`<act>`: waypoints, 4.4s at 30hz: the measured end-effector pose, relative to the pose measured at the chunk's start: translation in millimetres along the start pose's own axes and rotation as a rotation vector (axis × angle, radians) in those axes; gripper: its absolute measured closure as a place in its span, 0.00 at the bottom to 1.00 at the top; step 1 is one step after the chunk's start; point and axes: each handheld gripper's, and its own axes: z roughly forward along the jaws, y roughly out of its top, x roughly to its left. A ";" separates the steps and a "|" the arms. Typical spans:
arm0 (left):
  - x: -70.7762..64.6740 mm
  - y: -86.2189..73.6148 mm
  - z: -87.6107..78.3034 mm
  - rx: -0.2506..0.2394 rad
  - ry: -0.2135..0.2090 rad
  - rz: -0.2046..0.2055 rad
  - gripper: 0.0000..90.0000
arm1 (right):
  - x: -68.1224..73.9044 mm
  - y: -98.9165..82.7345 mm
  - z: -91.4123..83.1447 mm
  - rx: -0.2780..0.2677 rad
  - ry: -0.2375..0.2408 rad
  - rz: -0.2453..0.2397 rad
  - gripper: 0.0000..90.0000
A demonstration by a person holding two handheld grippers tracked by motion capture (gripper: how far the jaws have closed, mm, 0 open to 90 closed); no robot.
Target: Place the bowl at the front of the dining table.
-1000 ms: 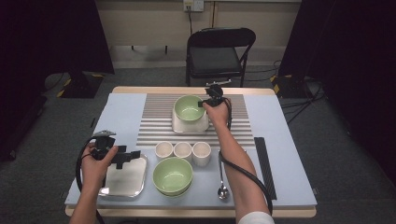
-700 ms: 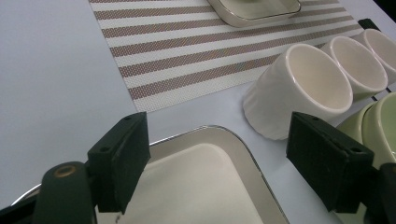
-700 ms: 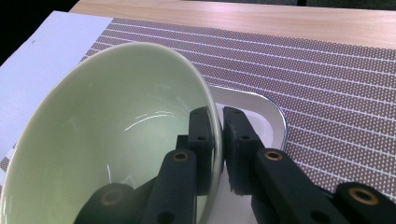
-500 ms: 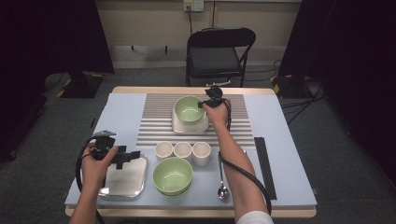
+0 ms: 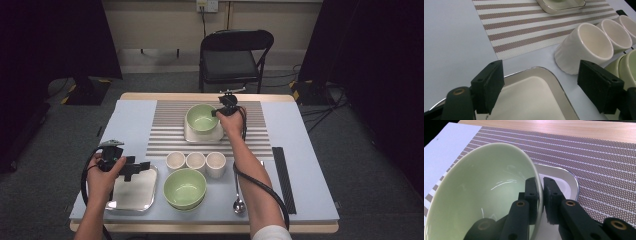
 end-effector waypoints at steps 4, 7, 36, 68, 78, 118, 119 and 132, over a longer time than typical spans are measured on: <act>0.1 0.0 0.0 -0.002 0.000 -0.003 0.24 | 0.7 0.5 0.6 -0.004 0.003 0.002 0.92; 0.2 -0.1 0.2 -0.001 -0.001 -0.002 0.24 | 0.7 0.5 0.9 -0.004 0.003 0.003 0.91; 1.3 -0.7 -0.5 -0.002 -0.005 -0.006 0.24 | 0.2 -1.5 5.4 0.002 0.000 0.002 0.91; -0.3 -0.9 0.3 -0.005 -0.006 -0.005 0.24 | 0.5 -4.1 10.0 0.005 -0.015 0.001 0.92; -0.2 -1.1 -0.2 -0.004 -0.007 -0.007 0.24 | 1.9 -4.3 9.9 0.009 -0.029 -0.015 0.92; -1.8 -0.6 -0.1 -0.003 -0.005 0.004 0.24 | -3.0 -7.1 3.6 -0.008 -0.071 -0.038 0.78; -1.9 -0.6 0.0 -0.003 -0.004 0.003 0.24 | -3.0 -7.1 3.4 -0.008 -0.072 -0.040 0.76; -2.7 -0.2 -0.8 -0.009 -0.002 0.003 0.24 | -2.5 -5.9 0.5 -0.065 -0.053 -0.092 0.48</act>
